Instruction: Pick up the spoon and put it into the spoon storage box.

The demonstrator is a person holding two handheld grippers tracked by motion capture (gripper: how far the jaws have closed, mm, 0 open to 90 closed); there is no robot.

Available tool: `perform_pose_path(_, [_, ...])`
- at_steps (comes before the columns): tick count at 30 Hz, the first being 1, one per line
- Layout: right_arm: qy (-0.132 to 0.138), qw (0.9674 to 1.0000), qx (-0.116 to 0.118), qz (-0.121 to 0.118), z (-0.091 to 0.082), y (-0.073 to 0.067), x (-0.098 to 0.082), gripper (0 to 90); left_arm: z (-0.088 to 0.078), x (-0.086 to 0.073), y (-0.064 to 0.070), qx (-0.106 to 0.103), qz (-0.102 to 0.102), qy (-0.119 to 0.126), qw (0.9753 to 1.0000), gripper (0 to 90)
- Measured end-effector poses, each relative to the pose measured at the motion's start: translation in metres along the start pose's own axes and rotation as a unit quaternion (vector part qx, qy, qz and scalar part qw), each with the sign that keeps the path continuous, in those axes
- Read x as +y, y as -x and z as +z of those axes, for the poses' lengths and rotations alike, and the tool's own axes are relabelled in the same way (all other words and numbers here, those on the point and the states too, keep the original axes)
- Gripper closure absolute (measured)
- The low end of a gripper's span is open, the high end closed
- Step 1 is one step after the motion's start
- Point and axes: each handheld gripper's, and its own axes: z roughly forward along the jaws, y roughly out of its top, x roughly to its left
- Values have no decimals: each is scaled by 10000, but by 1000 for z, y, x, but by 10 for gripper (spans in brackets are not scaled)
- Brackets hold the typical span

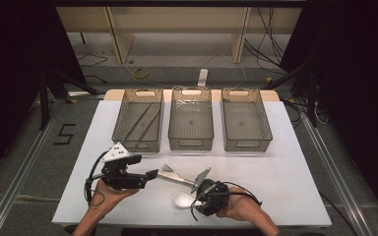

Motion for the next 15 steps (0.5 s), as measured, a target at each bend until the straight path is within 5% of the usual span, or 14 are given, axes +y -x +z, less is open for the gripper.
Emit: perform_pose_path(15, [15,9997,-127,-207,1,-5,1,756,1,-1,-1,0,11,-26,10000,154])
